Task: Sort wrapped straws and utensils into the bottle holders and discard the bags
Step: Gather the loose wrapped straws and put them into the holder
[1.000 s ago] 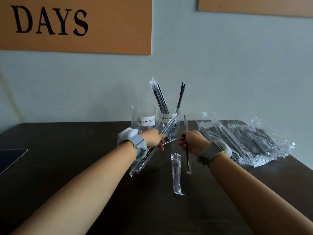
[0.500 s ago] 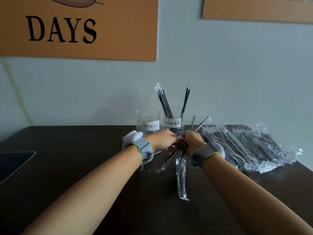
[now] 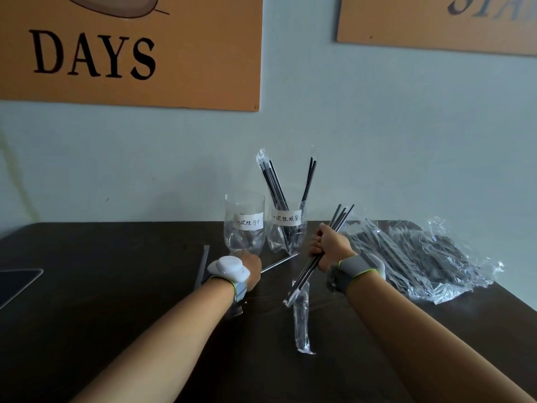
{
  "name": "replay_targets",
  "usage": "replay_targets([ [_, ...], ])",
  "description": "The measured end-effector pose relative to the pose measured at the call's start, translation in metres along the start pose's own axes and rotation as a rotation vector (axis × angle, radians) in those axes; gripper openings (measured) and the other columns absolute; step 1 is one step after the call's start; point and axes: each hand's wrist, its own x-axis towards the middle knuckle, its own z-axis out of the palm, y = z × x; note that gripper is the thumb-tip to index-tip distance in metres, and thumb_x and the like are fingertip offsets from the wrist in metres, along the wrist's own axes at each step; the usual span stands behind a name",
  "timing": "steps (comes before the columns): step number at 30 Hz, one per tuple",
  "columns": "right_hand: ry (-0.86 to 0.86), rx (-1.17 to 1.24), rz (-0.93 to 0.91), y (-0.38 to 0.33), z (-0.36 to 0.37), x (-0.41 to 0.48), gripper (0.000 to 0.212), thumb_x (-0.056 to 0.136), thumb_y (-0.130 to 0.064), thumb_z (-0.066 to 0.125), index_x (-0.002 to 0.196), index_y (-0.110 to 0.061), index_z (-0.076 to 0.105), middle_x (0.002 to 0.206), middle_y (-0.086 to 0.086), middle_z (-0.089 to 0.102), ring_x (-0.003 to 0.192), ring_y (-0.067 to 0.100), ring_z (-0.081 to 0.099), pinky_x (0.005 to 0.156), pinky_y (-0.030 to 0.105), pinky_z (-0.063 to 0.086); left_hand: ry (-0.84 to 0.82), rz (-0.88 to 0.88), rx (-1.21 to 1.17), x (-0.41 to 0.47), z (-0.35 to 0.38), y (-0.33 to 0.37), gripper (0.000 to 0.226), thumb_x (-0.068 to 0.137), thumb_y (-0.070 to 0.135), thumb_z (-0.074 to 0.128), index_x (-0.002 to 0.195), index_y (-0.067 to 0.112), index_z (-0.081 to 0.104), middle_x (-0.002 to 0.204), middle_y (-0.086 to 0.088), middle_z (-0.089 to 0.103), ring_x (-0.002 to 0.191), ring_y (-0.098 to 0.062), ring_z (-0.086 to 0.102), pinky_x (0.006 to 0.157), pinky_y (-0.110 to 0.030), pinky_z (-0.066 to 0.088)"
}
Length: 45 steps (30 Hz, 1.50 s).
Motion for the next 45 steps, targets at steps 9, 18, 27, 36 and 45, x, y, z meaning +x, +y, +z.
replay_targets([
  [9, -0.039, -0.264, 0.066, 0.013, 0.005, -0.017, 0.043, 0.078, -0.040, 0.071, 0.063, -0.014, 0.041, 0.053, -0.001, 0.028, 0.038, 0.008, 0.027, 0.027, 0.016, 0.023, 0.055, 0.237, -0.758, -0.020, -0.040, 0.019, 0.027, 0.098, 0.017, 0.045, 0.107, -0.002, 0.061, 0.104, -0.018, 0.071, 0.078, -0.018, 0.059, 0.078, -0.025, 0.043],
  [18, 0.013, -0.203, -0.068, 0.006, 0.020, -0.021, 0.035, 0.093, -0.004, 0.038, 0.058, -0.009, 0.039, 0.039, 0.003, 0.040, 0.036, 0.015, 0.040, 0.038, 0.024, 0.039, 0.210, -0.129, -0.338, -0.027, -0.062, -0.041, 0.036, 0.091, 0.025, 0.050, 0.104, -0.003, 0.068, 0.113, -0.022, 0.069, 0.105, -0.035, 0.065, 0.083, -0.035, 0.050],
  [27, -0.117, -0.253, 0.058, 0.007, 0.019, -0.029, 0.039, 0.097, -0.013, 0.040, 0.059, -0.013, 0.034, 0.058, 0.000, 0.026, 0.020, 0.002, 0.026, 0.023, 0.012, 0.020, -0.138, -0.356, -0.137, -0.029, -0.015, -0.092, 0.040, 0.094, 0.025, 0.050, 0.123, -0.001, 0.057, 0.131, -0.014, 0.060, 0.122, -0.027, 0.057, 0.096, -0.030, 0.044],
  [36, -0.198, -0.195, 0.040, 0.004, 0.030, -0.031, 0.037, 0.091, -0.025, 0.056, 0.060, -0.015, 0.038, 0.049, -0.004, 0.029, 0.024, 0.002, 0.027, 0.026, 0.011, 0.023, 0.333, -0.258, -0.342, -0.038, -0.083, -0.061, 0.041, 0.091, 0.033, 0.047, 0.103, -0.001, 0.065, 0.117, -0.023, 0.065, 0.108, -0.038, 0.060, 0.076, -0.033, 0.043],
  [45, -0.172, -0.337, -0.233, -0.010, 0.060, -0.058, 0.037, 0.092, -0.033, 0.053, 0.065, -0.009, 0.055, 0.057, 0.008, 0.049, 0.046, 0.018, 0.043, 0.045, 0.029, 0.036, 0.360, 0.292, -0.704, -0.048, -0.111, 0.030, 0.018, 0.089, 0.015, 0.054, 0.097, 0.004, 0.065, 0.104, -0.017, 0.069, 0.098, -0.032, 0.062, 0.072, -0.025, 0.040],
])
